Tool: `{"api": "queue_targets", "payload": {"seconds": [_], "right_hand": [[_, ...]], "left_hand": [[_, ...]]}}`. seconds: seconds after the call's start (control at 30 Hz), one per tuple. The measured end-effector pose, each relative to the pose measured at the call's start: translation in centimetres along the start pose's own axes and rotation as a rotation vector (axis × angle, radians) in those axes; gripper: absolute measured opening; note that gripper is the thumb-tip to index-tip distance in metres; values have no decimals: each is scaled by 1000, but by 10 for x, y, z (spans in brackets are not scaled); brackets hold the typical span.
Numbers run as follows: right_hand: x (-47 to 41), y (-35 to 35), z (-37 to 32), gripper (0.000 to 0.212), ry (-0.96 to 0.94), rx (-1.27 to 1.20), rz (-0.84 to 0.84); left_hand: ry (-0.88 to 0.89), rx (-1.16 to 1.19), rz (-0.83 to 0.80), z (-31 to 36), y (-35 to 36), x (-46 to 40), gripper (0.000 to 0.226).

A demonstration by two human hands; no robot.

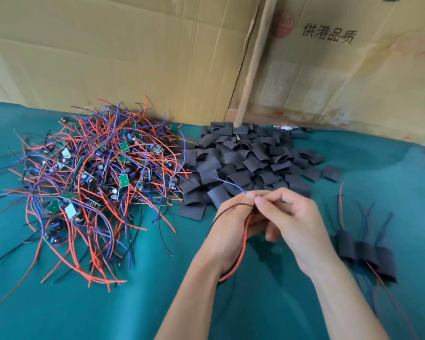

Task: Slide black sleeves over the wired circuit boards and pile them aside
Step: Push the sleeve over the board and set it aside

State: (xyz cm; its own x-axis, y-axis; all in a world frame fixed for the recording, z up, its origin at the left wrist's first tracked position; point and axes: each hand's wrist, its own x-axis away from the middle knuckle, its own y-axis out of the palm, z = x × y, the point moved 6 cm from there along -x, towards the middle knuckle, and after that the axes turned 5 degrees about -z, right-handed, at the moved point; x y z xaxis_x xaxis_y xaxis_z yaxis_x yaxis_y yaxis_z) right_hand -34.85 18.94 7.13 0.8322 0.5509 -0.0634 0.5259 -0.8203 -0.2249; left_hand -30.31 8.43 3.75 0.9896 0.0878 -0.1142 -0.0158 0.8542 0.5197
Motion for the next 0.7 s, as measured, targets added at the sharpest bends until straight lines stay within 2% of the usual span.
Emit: {"api": "queue_targets", "payload": {"seconds": [0.07,0.17,0.2,0.27,0.33,0.4,0.5,0.7], "right_hand": [[2,-8,3,10,-50,173,90],[8,-28,5,2,-109,465,359],[10,-32,7,10,-92,546,399],[8,-35,17,35,5,679,335],[7,-33,22,42,70,753,256],[7,-32,22,36,60,727,252],[9,-34,20,15,16,646,312],[8,-38,21,21,2,383,355]], "left_hand": [[-13,31,38,-1,-4,0,35],[-37,105,51,-5,-6,-1,28],[-26,98,41,-5,-6,-1,25],[6,69,37,-4,-6,-1,28],[24,52,50,-2,-6,1,34],[36,32,59,-1,-5,1,32],[41,-26,103,-1,-6,2,31],[33,-96,210,0,-9,1,41]]}}
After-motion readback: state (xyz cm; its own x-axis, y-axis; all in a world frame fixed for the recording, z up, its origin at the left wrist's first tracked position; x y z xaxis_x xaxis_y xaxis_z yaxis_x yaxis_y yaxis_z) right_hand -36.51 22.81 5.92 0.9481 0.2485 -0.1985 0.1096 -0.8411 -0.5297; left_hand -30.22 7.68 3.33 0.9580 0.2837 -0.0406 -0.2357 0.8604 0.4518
